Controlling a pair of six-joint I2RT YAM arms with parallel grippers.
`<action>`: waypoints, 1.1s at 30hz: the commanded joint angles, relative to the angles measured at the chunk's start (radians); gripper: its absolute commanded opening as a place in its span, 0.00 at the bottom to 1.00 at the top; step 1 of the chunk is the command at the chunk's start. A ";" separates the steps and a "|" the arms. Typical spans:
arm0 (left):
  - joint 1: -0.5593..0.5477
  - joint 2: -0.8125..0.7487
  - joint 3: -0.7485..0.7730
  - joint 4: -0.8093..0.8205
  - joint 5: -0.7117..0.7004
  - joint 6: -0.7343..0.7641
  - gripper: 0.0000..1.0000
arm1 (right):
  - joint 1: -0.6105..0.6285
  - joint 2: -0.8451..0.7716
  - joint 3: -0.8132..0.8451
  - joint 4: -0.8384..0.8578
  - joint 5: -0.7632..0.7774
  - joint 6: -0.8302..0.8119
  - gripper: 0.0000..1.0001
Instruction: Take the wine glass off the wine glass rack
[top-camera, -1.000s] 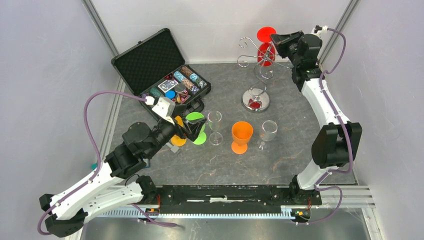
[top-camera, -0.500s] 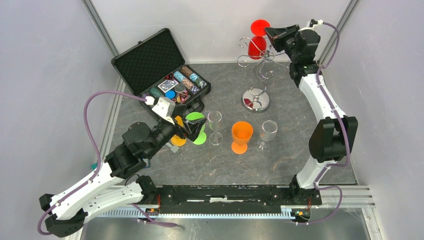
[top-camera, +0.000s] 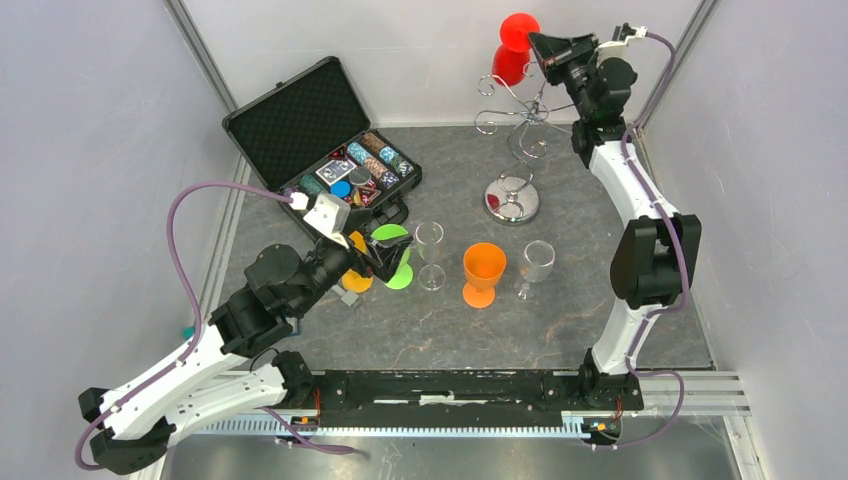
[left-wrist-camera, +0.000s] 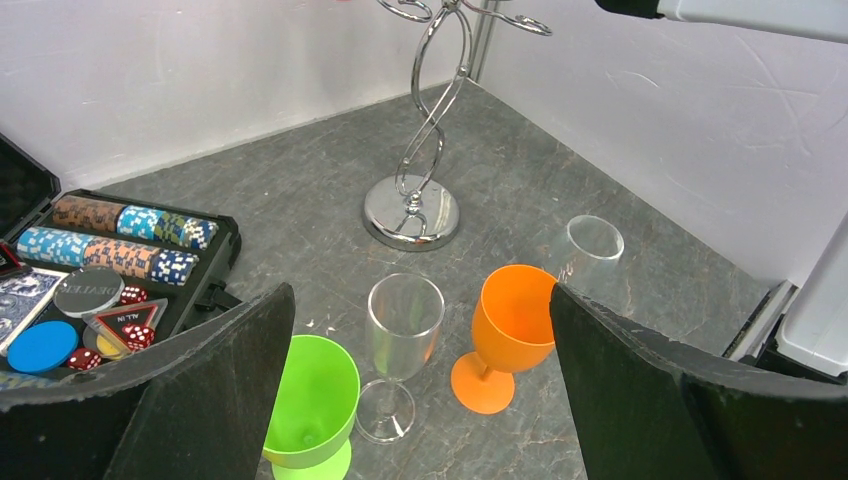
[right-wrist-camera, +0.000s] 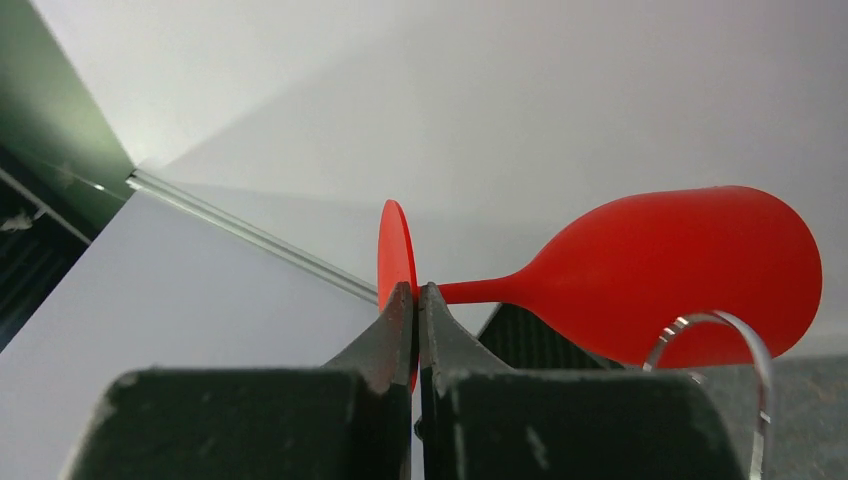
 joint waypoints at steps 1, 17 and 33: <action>0.001 -0.007 -0.003 0.027 -0.032 0.017 1.00 | 0.000 -0.044 0.086 0.249 -0.009 -0.068 0.00; 0.003 0.069 0.065 0.054 0.080 -0.062 1.00 | 0.005 -0.412 -0.112 0.266 -0.043 -0.082 0.00; 0.290 0.329 0.161 0.493 0.570 -0.679 1.00 | 0.015 -0.994 -0.672 0.181 -0.152 0.289 0.00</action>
